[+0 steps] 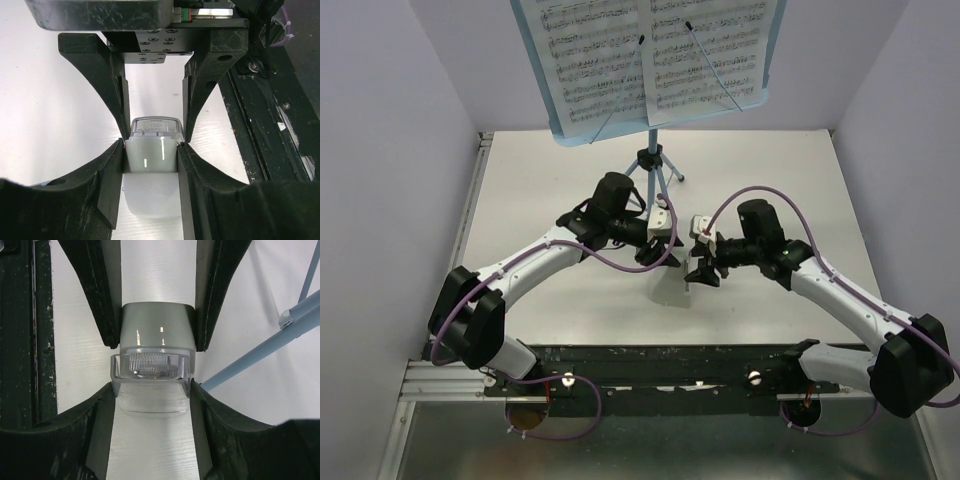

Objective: Pack up the instrument practice props

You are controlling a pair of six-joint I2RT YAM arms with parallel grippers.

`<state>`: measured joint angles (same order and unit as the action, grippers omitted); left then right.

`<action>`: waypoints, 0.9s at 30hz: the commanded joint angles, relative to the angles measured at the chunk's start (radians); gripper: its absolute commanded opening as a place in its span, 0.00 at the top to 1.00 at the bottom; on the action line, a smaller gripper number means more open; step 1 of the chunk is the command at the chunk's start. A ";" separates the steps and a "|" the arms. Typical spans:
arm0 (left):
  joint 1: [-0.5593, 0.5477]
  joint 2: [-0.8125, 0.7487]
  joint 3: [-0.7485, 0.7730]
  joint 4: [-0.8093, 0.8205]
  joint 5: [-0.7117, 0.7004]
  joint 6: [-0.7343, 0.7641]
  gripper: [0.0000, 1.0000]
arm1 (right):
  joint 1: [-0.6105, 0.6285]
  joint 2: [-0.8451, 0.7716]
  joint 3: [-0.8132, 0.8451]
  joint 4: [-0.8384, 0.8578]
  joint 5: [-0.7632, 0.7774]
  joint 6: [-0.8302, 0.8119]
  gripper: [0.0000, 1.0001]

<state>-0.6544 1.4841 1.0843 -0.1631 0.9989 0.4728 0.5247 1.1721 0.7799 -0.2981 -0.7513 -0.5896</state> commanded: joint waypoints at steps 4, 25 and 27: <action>0.006 0.045 -0.043 -0.030 -0.152 -0.019 1.00 | 0.032 0.055 -0.036 0.039 -0.068 0.039 1.00; 0.029 0.062 -0.020 -0.035 -0.111 0.033 0.98 | 0.064 0.144 0.067 -0.116 -0.013 -0.104 1.00; 0.032 0.054 -0.021 -0.035 -0.114 0.035 0.98 | 0.064 0.141 0.067 -0.116 -0.008 -0.098 0.94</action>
<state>-0.6327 1.4868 1.0904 -0.1806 1.0142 0.4919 0.5369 1.2644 0.8658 -0.3603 -0.7486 -0.6552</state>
